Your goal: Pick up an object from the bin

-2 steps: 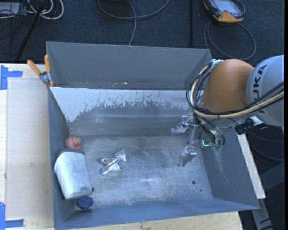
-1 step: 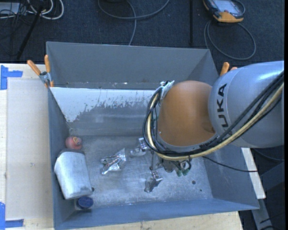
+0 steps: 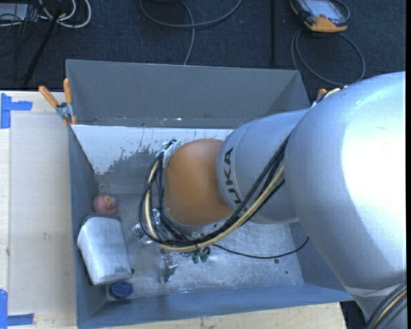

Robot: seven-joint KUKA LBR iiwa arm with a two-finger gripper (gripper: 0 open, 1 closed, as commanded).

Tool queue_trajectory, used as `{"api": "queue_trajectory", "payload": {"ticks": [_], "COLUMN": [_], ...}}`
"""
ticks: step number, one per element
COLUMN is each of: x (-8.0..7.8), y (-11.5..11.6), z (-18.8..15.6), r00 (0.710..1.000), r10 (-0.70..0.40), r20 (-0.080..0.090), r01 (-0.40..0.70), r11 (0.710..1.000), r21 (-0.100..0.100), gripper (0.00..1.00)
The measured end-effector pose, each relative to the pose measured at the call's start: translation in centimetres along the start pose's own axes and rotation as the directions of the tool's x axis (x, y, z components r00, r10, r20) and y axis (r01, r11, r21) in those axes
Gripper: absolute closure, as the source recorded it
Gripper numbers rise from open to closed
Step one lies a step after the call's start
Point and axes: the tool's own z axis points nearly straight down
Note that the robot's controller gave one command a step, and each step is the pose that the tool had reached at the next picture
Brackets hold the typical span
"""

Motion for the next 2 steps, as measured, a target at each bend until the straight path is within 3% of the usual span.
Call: {"api": "queue_trajectory", "payload": {"ticks": [1,2], "x": [3.34,3.26], "y": [-11.32,-10.86], "z": [-2.14,-2.07], "r00": [1.000,1.000], "r10": [0.022,0.015], "r20": [-0.009,-0.008], "r01": [-0.022,-0.015], "r11": [1.000,1.000], "r21": [0.003,0.000], "gripper": [0.00,1.00]}}
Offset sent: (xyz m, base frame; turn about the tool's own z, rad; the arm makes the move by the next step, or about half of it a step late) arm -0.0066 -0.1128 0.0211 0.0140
